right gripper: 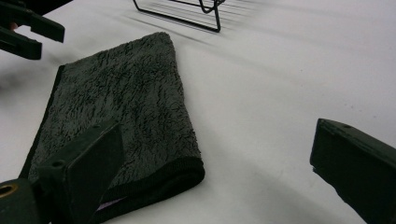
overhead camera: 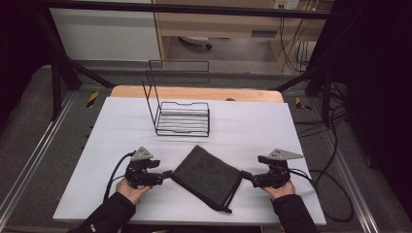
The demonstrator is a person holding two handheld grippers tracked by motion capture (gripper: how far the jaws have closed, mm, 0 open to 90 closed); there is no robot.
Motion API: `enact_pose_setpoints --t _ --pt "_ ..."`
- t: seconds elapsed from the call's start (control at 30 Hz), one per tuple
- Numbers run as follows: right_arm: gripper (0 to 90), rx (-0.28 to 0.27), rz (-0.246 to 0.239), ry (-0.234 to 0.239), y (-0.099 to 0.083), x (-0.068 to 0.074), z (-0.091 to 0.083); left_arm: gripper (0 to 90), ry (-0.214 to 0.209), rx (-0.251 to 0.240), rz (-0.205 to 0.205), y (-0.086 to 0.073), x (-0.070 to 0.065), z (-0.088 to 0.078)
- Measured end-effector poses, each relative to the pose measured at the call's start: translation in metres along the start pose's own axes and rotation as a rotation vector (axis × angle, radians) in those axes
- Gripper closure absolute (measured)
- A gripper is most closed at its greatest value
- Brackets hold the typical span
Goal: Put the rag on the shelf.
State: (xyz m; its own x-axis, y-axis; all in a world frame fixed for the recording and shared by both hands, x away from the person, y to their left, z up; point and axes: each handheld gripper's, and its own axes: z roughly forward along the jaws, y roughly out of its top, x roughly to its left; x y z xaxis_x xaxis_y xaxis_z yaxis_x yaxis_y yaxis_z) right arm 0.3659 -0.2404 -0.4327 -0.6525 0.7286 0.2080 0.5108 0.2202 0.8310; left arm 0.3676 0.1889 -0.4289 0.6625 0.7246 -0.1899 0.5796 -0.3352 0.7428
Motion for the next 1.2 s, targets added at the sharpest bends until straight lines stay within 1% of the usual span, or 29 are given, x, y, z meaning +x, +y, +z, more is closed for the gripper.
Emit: enact_pose_setpoints --t 0.07,0.1,0.13,0.2,0.23,0.27,0.3,0.33,0.4,0.47,0.6,0.7,0.77,0.97,1.1,1.13,1.17,1.2 --pt "3.5 -0.002 0.002 0.004 0.0 0.0 0.0 38.6 -0.011 0.017 -0.01 0.001 -0.002 0.005" --pt "3.5 -0.002 0.002 0.004 0.0 0.0 0.0 38.6 -0.013 0.021 -0.019 0.002 -0.003 0.007" --pt "3.6 0.002 0.003 0.006 0.0 0.0 0.001 42.6 -0.022 0.029 -0.031 0.002 -0.003 0.01" --pt "3.6 0.002 0.001 0.006 0.0 0.0 0.001 43.5 -0.028 0.045 -0.057 0.003 -0.005 0.015" --pt "3.7 0.001 0.0 0.006 0.0 0.0 0.001 43.9 -0.025 0.05 -0.059 0.004 -0.005 0.017" --pt "3.7 0.001 0.003 0.008 -0.001 0.001 0.001 46.7 -0.023 0.055 -0.061 0.004 -0.006 0.019" --pt "3.7 0.001 0.003 0.008 -0.001 0.001 0.001 46.7 -0.022 0.062 -0.058 0.004 -0.007 0.02" --pt "3.9 0.001 0.0 0.009 -0.001 0.001 0.001 49.6 -0.019 0.067 -0.053 0.003 -0.008 0.021" --pt "3.9 0.001 0.0 0.009 -0.001 0.001 0.001 50.8 -0.014 0.081 -0.043 0.001 -0.01 0.023" --pt "4.1 0.003 0.003 0.01 -0.001 0.001 0.001 53.3 -0.02 0.091 -0.049 0.0 -0.01 0.024" --pt "4.6 0.003 0.0 0.014 -0.001 0.001 0.001 60.0 -0.05 0.097 -0.078 -0.001 -0.008 0.025" --pt "4.9 0.001 0.0 0.018 -0.001 0.001 0.002 62.5 -0.067 0.1 -0.099 -0.002 -0.007 0.026" --pt "5.0 0.002 0.001 0.019 -0.001 0.001 0.002 62.7 -0.068 0.1 -0.106 -0.002 -0.007 0.027" --pt "5.1 0.003 0.001 0.024 0.0 0.001 0.002 63.0 -0.076 0.098 -0.118 -0.002 -0.006 0.03" --pt "5.6 0.004 -0.006 0.025 0.0 0.002 0.003 67.4 -0.083 0.101 -0.125 -0.002 -0.007 0.029" --pt "6.2 0.007 -0.01 0.029 0.0 0.002 0.003 70.7 -0.081 0.097 -0.122 -0.002 -0.007 0.029" --pt "6.2 0.007 -0.01 0.029 0.0 0.002 0.003 70.7 -0.088 0.099 -0.131 -0.002 -0.007 0.029" --pt "6.4 0.007 -0.01 0.03 0.0 0.002 0.003 72.4 -0.093 0.097 -0.129 -0.002 -0.007 0.029"
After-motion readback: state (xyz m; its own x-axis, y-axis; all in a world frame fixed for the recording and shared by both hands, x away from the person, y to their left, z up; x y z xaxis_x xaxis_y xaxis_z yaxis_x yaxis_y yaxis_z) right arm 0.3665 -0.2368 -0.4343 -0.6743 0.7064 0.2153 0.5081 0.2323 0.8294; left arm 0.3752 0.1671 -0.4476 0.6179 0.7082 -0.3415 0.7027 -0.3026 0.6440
